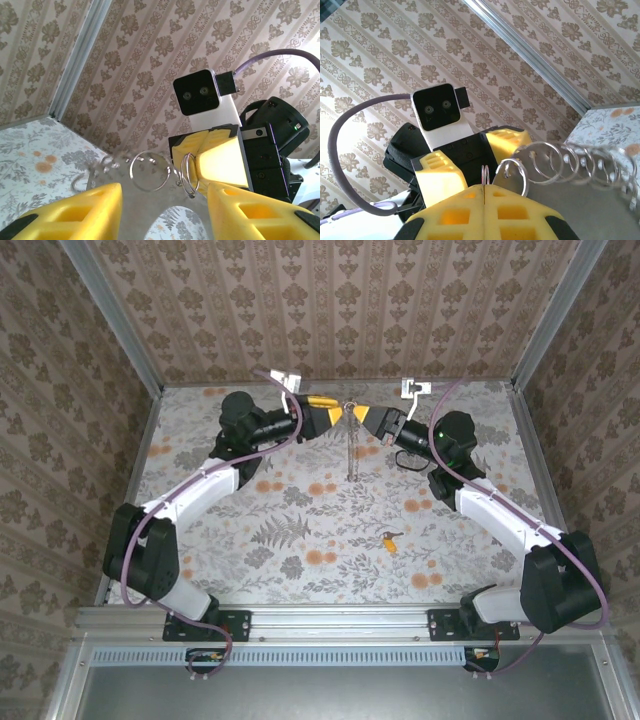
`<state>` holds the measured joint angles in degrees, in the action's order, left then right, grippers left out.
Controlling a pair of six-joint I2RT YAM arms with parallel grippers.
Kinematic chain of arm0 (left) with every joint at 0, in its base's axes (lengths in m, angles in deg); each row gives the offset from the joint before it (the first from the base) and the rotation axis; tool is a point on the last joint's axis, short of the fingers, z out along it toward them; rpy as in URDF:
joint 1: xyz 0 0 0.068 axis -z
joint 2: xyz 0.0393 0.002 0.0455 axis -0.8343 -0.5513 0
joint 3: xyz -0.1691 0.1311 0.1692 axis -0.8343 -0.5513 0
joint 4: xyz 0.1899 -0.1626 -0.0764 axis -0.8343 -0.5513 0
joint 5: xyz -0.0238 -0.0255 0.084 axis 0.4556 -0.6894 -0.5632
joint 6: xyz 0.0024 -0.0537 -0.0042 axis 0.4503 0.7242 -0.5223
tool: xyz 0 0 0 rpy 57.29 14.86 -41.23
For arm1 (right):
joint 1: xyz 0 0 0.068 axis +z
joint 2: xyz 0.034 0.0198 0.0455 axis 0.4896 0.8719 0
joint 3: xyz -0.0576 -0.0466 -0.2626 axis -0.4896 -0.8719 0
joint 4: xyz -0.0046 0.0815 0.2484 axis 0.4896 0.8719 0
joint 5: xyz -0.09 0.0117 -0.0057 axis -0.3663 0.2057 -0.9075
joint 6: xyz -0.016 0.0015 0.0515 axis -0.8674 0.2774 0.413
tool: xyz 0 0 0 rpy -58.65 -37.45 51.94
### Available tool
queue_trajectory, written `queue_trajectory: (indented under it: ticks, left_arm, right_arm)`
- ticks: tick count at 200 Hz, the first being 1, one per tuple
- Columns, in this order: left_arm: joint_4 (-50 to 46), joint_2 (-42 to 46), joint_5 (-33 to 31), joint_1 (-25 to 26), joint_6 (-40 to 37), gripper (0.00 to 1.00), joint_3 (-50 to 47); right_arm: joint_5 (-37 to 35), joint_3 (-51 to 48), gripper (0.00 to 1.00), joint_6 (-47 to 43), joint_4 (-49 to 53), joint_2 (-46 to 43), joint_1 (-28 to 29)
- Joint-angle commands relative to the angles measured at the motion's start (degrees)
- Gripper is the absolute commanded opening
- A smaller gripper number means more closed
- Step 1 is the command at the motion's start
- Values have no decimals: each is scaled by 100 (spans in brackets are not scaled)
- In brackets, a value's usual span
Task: Put the keys on the keyring
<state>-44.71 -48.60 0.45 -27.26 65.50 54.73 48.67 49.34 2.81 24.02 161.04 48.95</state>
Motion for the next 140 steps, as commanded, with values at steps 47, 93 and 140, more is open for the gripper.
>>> queue_trajectory:
  ticks: [47, 93, 140]
  left_arm:
    - [505, -153, 178, 158, 293, 46, 302]
    - [443, -26, 11, 140, 226, 46, 215]
    - [427, 49, 58, 148, 246, 42, 219]
  right_arm:
    - [11, 79, 0, 48, -339, -50, -17]
    - [-29, 44, 0, 17, -291, -72, -22]
    - [-49, 65, 0, 17, -269, -50, -26]
